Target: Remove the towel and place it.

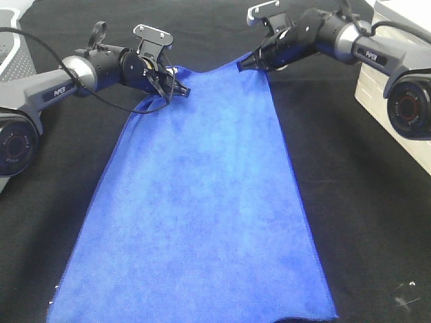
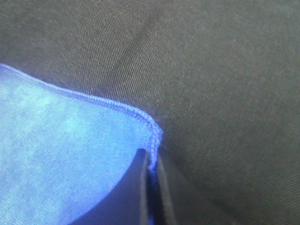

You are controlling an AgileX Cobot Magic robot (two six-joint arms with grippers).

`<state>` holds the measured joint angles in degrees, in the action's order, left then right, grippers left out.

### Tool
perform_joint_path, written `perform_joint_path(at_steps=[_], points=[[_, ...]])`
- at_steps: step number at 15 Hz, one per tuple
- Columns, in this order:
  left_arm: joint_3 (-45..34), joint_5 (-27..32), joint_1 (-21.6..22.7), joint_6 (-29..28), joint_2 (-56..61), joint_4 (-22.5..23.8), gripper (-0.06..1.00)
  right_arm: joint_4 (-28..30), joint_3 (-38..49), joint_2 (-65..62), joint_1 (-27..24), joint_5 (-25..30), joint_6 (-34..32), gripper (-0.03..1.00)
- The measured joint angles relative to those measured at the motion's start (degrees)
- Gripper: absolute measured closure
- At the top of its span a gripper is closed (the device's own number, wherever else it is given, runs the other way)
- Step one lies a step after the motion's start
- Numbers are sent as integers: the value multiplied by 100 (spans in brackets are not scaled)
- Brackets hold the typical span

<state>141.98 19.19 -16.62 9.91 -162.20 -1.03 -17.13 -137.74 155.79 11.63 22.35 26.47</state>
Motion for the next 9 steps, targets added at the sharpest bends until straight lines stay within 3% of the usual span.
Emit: perform_joint_path(at_steps=[2,3,4,5,6,9], points=[[0,-6,0,0,0,103,80,0,0,52,-11,0,0,85],[0,-6,29,0,0,155,74,-11,0,52,-34,0,0,72],[0,-40,69,-86,0,172,65,-34,0,52,-97,0,-40,48],[0,-120,120,-212,0,189,55,-34,0,52,-166,6,-46,34],[0,-172,178,-344,0,212,43,-34,0,52,-229,6,-46,28],[0,-229,258,-430,0,361,36,-40,0,52,-332,11,-52,24]])
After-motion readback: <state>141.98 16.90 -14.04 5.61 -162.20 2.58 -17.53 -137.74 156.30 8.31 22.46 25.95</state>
